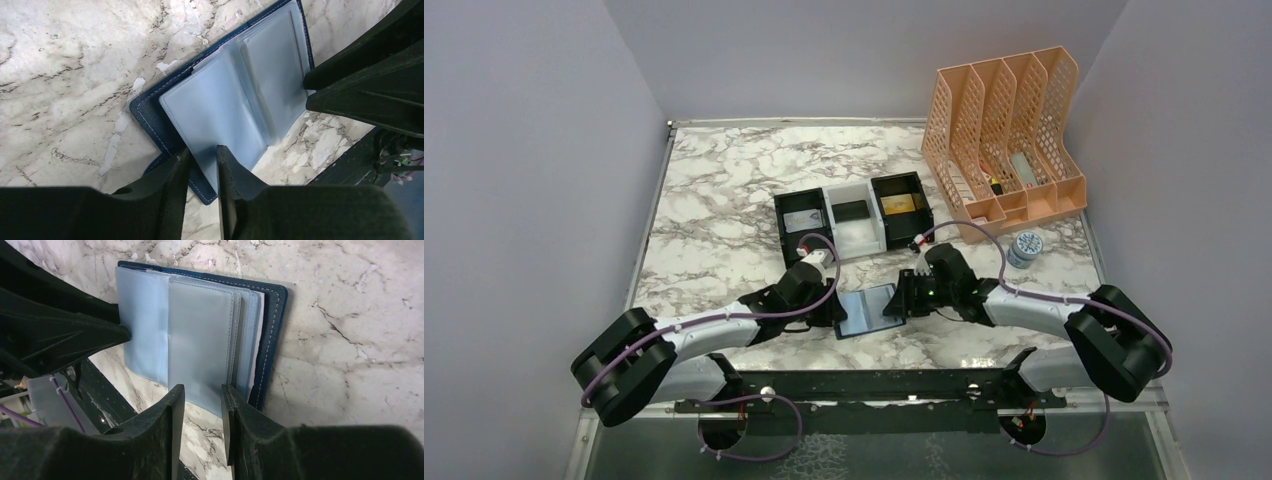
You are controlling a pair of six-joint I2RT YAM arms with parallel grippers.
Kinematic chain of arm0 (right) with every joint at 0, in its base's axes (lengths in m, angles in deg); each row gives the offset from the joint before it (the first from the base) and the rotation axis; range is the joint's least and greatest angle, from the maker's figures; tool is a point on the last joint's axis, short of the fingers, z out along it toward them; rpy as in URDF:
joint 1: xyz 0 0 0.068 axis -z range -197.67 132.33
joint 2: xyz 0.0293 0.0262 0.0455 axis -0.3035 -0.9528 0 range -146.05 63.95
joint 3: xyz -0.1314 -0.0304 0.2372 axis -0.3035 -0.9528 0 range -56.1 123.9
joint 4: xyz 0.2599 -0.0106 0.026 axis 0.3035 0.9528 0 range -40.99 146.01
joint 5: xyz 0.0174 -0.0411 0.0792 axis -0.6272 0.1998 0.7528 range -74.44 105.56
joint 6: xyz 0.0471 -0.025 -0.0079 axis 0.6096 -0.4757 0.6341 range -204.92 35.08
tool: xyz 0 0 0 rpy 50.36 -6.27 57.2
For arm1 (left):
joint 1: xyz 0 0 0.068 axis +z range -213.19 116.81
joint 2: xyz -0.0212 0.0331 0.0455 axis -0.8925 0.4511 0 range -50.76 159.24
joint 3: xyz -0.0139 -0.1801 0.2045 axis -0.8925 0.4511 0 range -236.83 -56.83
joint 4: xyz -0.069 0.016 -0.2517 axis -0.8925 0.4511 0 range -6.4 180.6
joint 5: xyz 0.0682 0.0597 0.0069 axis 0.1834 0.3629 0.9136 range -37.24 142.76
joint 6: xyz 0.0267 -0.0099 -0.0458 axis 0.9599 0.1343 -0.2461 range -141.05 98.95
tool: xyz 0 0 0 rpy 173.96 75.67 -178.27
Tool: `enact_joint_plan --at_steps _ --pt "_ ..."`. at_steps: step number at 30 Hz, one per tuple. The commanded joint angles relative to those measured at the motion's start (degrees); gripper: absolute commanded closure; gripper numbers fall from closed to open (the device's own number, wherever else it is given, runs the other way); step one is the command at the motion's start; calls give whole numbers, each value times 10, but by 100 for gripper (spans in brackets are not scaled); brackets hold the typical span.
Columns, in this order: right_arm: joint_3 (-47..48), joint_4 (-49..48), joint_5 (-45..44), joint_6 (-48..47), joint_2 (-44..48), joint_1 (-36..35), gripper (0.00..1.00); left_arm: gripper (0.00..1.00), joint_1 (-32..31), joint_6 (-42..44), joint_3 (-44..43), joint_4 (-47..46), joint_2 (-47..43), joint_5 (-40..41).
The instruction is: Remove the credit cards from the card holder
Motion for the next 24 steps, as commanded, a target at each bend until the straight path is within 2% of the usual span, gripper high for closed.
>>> enact_joint_plan --at_steps 1,18,24 --pt "8 -33 47 5 -25 -3 67 74 -5 14 -8 6 14 6" --pt "6 -188 163 96 -72 -3 67 78 -7 17 -6 5 14 8" --pt "-8 -215 163 116 -51 -3 67 79 -8 11 1 6 -1 13"
